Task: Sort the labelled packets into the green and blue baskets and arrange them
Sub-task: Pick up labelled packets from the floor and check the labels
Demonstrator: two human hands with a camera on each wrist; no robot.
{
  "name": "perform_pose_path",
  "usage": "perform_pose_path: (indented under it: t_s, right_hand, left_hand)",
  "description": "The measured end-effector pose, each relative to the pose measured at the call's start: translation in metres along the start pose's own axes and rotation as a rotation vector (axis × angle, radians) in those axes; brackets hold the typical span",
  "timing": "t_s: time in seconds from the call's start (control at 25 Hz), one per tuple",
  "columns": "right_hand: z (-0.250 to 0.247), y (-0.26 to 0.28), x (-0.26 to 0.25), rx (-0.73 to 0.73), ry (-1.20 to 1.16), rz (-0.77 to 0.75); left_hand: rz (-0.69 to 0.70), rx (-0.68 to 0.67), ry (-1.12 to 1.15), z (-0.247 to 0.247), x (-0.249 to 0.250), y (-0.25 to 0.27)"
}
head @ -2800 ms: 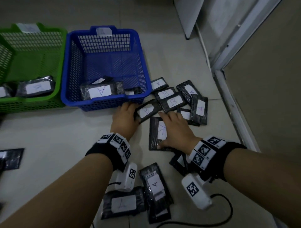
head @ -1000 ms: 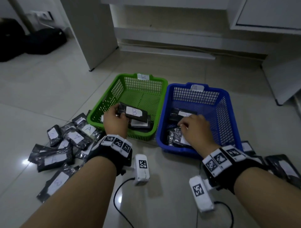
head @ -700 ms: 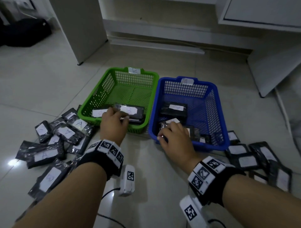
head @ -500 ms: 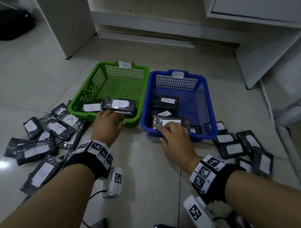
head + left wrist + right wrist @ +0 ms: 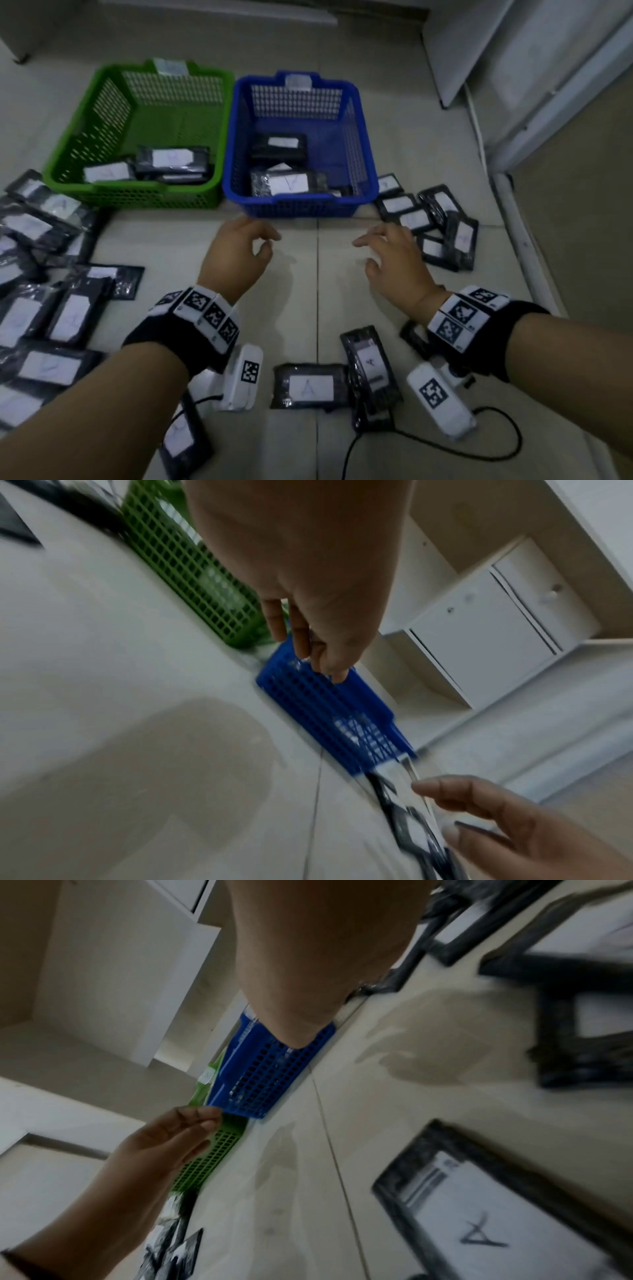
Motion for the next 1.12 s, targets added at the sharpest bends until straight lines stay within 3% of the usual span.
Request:
perform_pose_path:
  t_s: [0.16,0.32,0.44,0.52,0.68,0.8,0.92,1.04,1.12]
  right_hand:
    - [-0.020,0.036,0.070,-0.047,0.047,0.250]
    - [-0.016,0.076,0.133,-0.169,0.085,0.503]
    - [-0.003,0.093,0.162,-0.222,-0.052,0.628]
    - [0.001,0.092,0.172,-0.202,-0.182,0.668]
    - [-0.003,0.088,0.179,-0.113,-0.484,0.722]
    - [-0.004,0.084,0.172,-0.127,-0.728,0.748]
    - [-0.007,0.071,0.157,-0.131,-0.937,0.714]
    - [-0.013,0.048,0.134,-0.113,-0.903,0.620]
    - [-0.015,0.036,0.114,-0.096,-0.887,0.584]
  left_hand:
    - [0.087,-0.218,0.136,0.077,0.065,0.001]
    - [0.061,-0.494,0.234,0.144,0.119,0.003]
    - [0.038,-0.741,0.201,0.188,0.143,0.014]
    - [-0.005,-0.782,0.219,0.206,0.151,0.016]
    - [-0.092,-0.774,0.239,0.227,0.156,0.020]
    - [-0.156,-0.736,0.300,0.225,0.148,0.016]
    - [-0.281,-0.602,0.405,0.202,0.123,0.000]
    - [-0.479,-0.418,0.666,0.172,0.095,-0.008]
    - [-0.509,-0.312,0.751,0.152,0.080,-0.010]
Point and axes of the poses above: each hand's wrist, its own y-axis away from the middle knuckle, its own z-axis out of the palm, x = y × z, the point moved 9 cm from there along -y, towards the middle knuckle, and after that the axes turned 11 degrees about z, right-handed, at the moved point
